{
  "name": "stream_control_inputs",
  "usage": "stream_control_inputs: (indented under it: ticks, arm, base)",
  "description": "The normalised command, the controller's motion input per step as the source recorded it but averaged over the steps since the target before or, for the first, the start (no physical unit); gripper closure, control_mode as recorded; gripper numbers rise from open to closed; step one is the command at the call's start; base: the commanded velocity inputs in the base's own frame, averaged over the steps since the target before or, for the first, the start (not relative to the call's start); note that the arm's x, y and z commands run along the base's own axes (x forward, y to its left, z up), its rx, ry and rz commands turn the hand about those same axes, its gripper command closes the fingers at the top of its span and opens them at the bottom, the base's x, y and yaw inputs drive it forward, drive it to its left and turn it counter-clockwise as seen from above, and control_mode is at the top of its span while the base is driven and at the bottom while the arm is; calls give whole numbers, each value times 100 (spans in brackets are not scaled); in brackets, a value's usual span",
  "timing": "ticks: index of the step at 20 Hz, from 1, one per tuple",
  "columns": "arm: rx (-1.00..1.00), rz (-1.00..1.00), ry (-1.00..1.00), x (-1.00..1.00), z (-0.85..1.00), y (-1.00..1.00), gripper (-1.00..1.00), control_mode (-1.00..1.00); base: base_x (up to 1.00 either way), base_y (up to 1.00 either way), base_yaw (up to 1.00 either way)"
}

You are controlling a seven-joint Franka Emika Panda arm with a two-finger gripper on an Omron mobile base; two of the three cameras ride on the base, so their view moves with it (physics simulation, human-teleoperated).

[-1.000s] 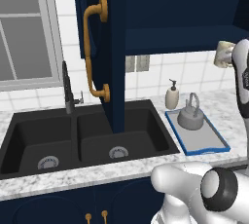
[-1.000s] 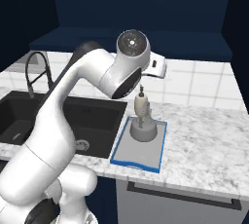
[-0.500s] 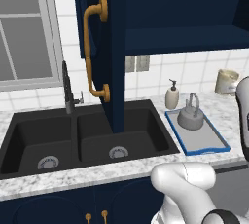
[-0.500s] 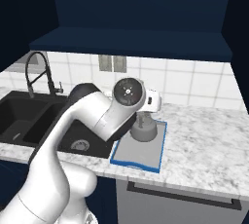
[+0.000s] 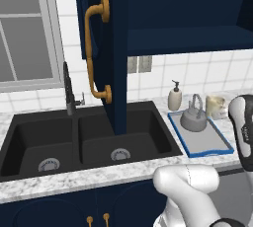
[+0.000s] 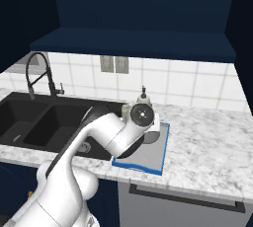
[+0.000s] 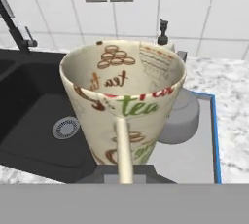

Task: Pick the kettle from the counter and place it on the tray. Then pick the mug from the cabinet and place it on the tray. Then close the cabinet doors.

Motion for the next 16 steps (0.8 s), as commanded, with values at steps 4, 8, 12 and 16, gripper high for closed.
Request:
stream_control_inputs:
  ticks: [4,8,12,16]
  arm:
    - [-1,41,16,22,-70,-13,100,-100]
    - [0,26,21,35,-73,1,100,-100]
    - [0,12,26,26,-71,0,100,-100]
    - [0,8,2,0,-62,-2,100,-100]
  base:
    - [0,0,0]
    - [0,0,0]
    - [0,0,0]
    - [0,0,0]
